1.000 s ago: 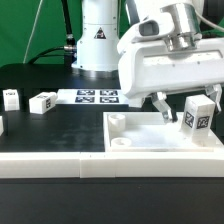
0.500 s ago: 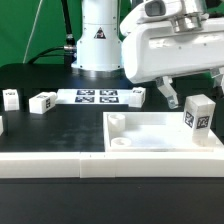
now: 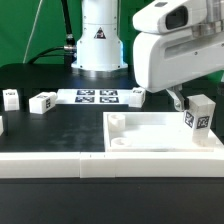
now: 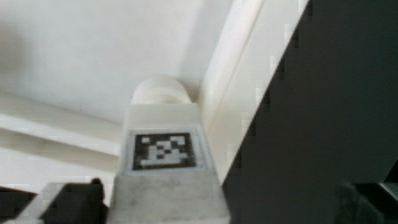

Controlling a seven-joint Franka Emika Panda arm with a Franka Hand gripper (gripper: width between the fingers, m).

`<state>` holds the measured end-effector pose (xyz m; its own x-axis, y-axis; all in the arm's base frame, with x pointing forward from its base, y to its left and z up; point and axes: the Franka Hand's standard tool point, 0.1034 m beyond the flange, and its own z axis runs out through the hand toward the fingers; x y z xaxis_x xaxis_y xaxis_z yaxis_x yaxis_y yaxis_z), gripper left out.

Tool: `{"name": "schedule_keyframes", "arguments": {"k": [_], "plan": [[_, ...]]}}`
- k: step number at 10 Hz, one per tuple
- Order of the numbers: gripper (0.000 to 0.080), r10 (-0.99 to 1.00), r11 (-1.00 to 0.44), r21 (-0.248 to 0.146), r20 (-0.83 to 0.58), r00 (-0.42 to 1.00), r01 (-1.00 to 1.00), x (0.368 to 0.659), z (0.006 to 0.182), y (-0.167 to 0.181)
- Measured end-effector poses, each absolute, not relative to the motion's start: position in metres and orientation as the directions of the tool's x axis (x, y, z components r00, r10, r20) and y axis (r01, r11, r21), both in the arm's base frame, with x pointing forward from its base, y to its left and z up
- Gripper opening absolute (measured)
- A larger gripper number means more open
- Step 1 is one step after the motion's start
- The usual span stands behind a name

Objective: Assemble one leg

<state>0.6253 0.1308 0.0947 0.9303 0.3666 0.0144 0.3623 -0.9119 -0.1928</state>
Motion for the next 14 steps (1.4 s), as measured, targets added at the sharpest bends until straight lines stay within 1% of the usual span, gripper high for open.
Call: {"name": "schedule_keyframes", "arguments": {"k": [2,5,6,7,9,10,11,13,14], "plan": [[0.0649,0.386,-0.906,-0.203,-0.037,0.922,0.372,0.630,0.096,0.128],[0.0649,0.376,-0.910,-0.185,0.010,0.927,0.371,0.639,0.095,0.127],[0.0649,0.377,-0.910,-0.169,0.039,0.925,0.378,0.643,0.094,0.127],[0.0649,0.385,-0.908,-0.154,0.059,0.921,0.389,0.643,0.091,0.129],[0.0649,0.407,-0.898,-0.138,0.091,0.909,0.417,0.641,0.083,0.125],[0.0610,0.410,-0.897,-0.139,0.090,0.908,0.419,0.640,0.080,0.124],[0.0610,0.409,-0.898,-0.139,0.090,0.908,0.419,0.640,0.080,0.124],[0.0337,0.409,-0.898,-0.139,0.090,0.908,0.418,0.640,0.080,0.124],[0.0337,0.408,-0.899,-0.137,0.089,0.909,0.417,0.640,0.080,0.123]]}}
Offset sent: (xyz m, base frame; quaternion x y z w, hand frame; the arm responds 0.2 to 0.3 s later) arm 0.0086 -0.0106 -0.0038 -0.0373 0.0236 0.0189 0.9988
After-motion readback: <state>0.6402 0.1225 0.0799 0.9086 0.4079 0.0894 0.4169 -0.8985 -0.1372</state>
